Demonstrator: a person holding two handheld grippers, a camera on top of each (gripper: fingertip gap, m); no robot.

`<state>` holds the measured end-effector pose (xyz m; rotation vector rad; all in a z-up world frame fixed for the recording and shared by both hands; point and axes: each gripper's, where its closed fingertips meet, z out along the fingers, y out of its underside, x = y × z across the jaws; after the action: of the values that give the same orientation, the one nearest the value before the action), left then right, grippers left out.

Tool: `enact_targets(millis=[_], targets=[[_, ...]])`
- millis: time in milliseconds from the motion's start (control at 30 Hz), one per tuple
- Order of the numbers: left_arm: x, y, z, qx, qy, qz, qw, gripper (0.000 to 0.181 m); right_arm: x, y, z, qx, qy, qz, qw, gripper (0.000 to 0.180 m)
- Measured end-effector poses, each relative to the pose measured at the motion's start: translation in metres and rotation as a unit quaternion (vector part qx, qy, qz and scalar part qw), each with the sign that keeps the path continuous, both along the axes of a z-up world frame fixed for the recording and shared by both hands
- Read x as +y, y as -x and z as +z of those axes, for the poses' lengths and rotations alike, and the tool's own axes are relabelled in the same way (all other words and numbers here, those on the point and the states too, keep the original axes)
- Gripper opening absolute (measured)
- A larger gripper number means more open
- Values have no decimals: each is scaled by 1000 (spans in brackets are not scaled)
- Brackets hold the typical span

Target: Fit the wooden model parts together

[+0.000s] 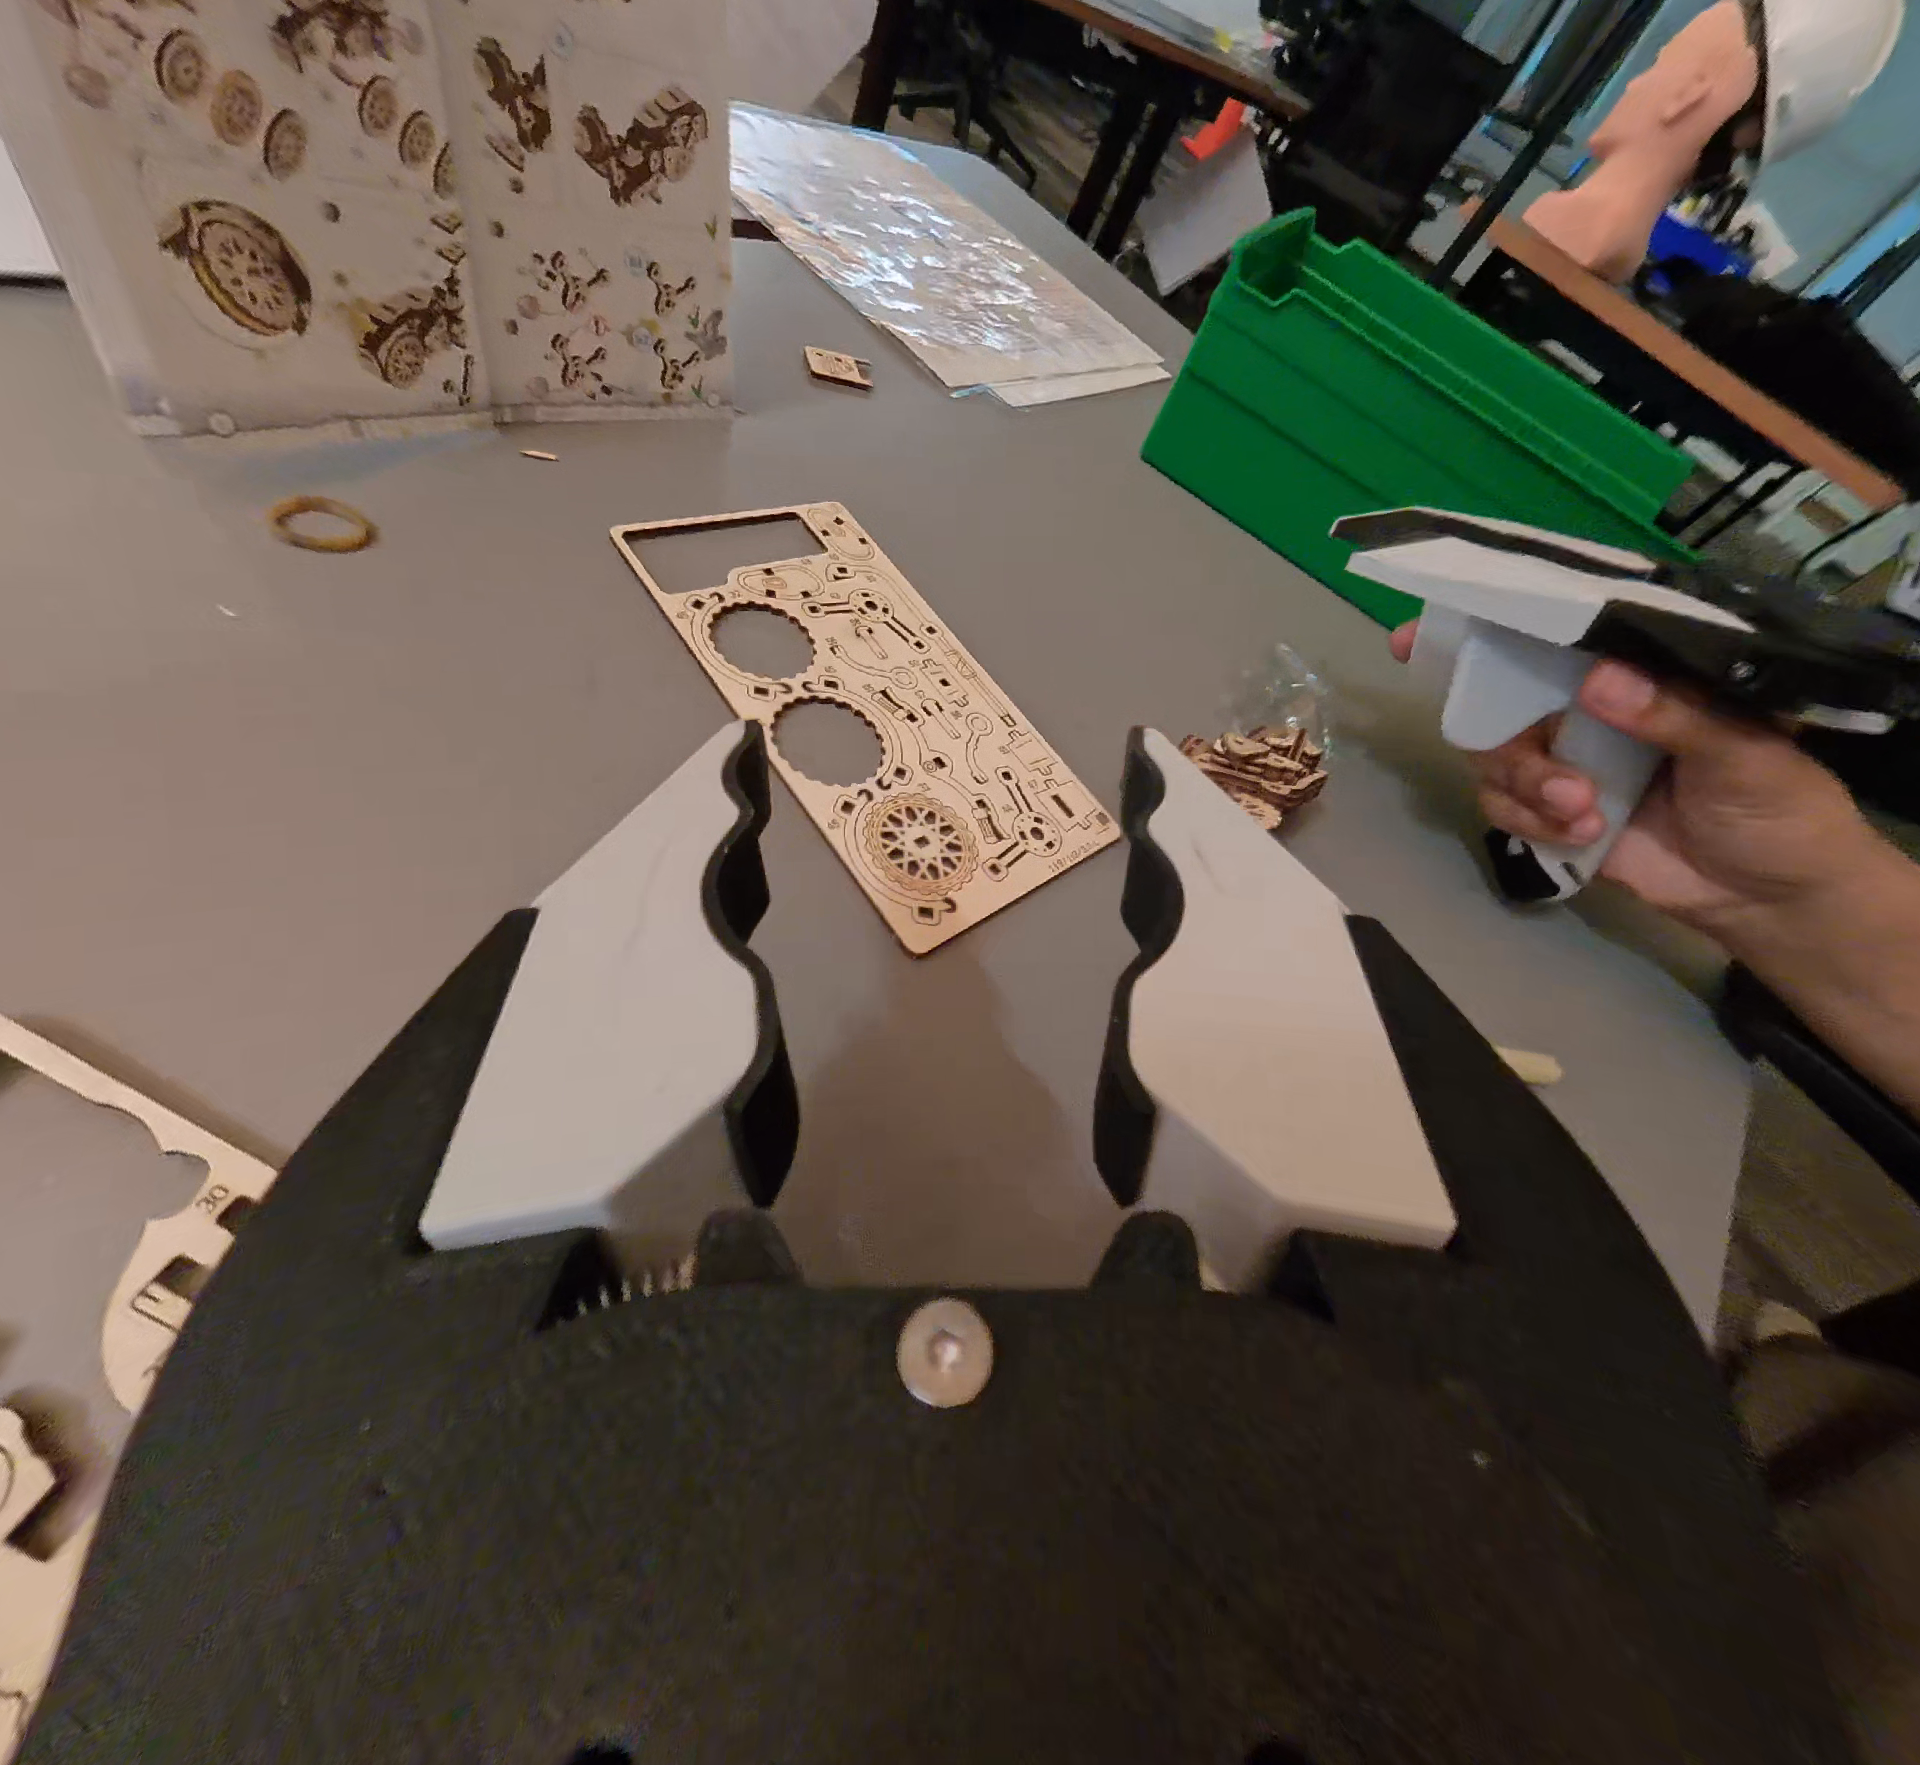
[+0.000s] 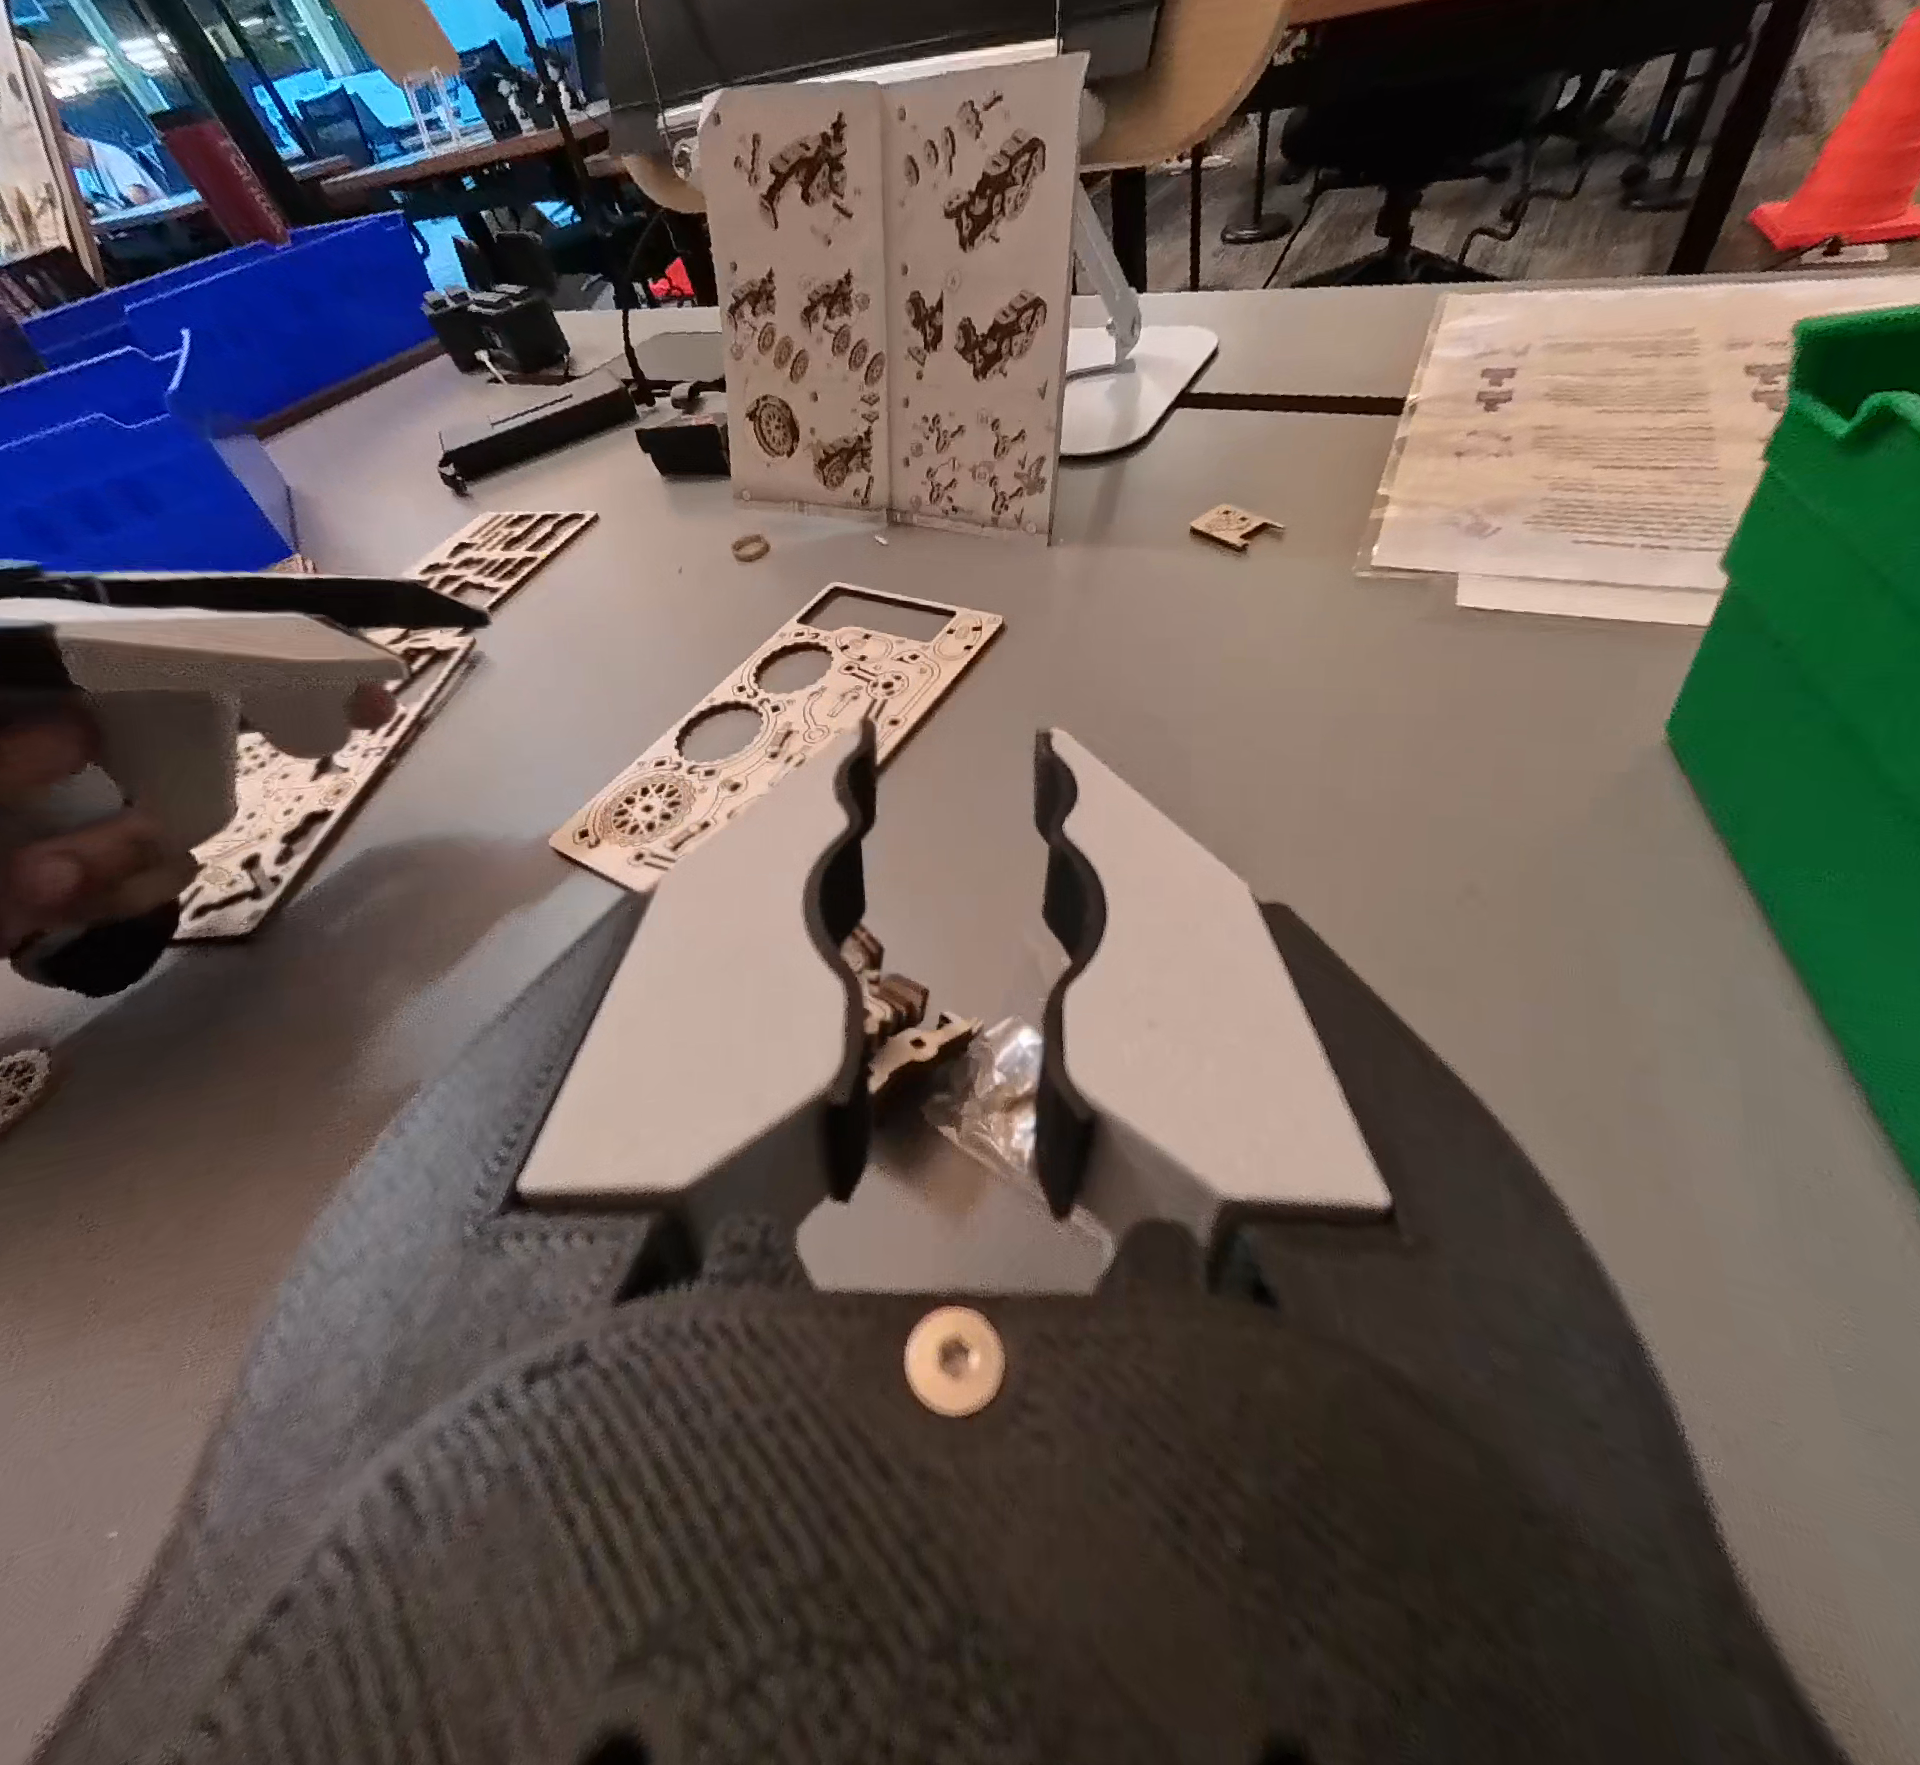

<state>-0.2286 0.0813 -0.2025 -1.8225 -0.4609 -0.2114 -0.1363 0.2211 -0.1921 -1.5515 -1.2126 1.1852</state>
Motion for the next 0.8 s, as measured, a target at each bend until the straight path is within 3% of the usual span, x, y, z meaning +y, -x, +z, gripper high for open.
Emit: enact_targets(millis=[233, 367, 500, 600, 800], targets=[[-8, 22, 3, 35, 1, 27, 999, 66, 14, -4, 2, 9, 9, -15, 1000, 27], [-13, 31, 5, -4, -18, 33, 999, 65, 34, -9, 8, 14, -24, -54, 998, 28], [-17, 36, 9, -31, -36, 33, 998, 65, 39, -9, 8, 23, 7, -55, 998, 28], [-18, 31, 4, -47, -25, -2, 999, 65, 36, -8, 11, 34, 20, -56, 998, 28], [-43, 4, 15, -29, -27, -66, 997, 76, 28, -5, 37, 89, -33, -67, 993, 23]])
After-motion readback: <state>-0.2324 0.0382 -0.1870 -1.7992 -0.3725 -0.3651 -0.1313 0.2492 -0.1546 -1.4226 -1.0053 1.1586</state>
